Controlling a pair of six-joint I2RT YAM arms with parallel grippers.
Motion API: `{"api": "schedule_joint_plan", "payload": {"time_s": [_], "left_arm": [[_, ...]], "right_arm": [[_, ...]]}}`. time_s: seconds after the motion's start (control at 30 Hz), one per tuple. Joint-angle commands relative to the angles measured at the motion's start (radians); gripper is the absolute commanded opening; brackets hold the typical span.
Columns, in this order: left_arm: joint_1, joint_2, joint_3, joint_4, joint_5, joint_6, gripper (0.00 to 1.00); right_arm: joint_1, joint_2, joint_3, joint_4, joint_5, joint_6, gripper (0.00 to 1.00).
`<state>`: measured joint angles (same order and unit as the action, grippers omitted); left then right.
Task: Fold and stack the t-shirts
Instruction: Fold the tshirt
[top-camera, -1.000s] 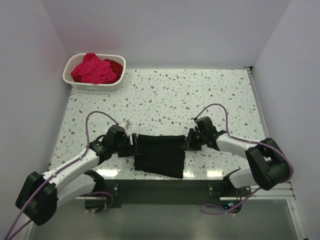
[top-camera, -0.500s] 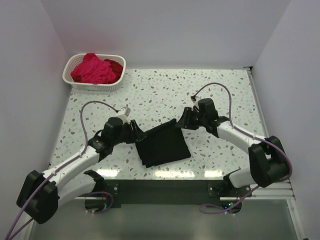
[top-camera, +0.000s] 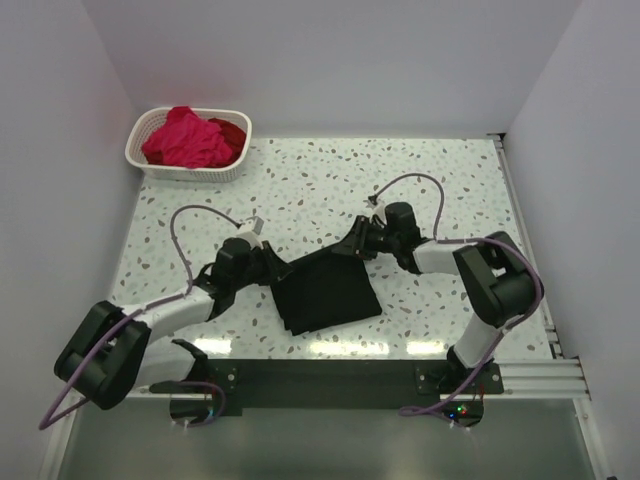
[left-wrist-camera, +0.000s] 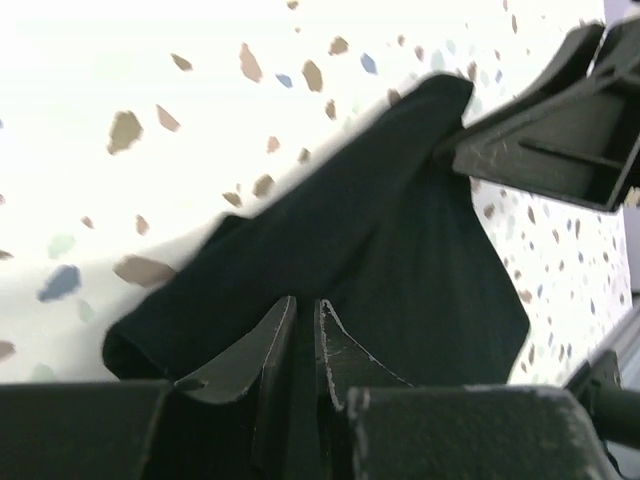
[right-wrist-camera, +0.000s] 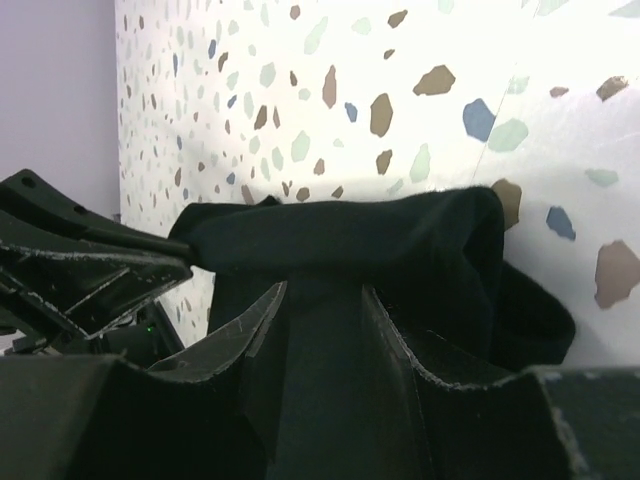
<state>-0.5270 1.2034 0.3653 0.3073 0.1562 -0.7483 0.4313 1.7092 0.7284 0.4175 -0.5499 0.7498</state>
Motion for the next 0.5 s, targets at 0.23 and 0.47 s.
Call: {"api": "schedule_joint_plan", "payload": {"time_s": [0.23,0.47], "left_arm": [[0.099,0.214,-0.034,0.240,-0.037,-0.054,0.13],[0.160,0.277,0.001,0.230,-0.032,-0.065,0.15]], "right_arm": [[-0.049,0.188,0.042,0.314,-0.012,0.078,0.39],[-0.075,0.225,0.037,0.345,-0.021,0.074,0.39]]}}
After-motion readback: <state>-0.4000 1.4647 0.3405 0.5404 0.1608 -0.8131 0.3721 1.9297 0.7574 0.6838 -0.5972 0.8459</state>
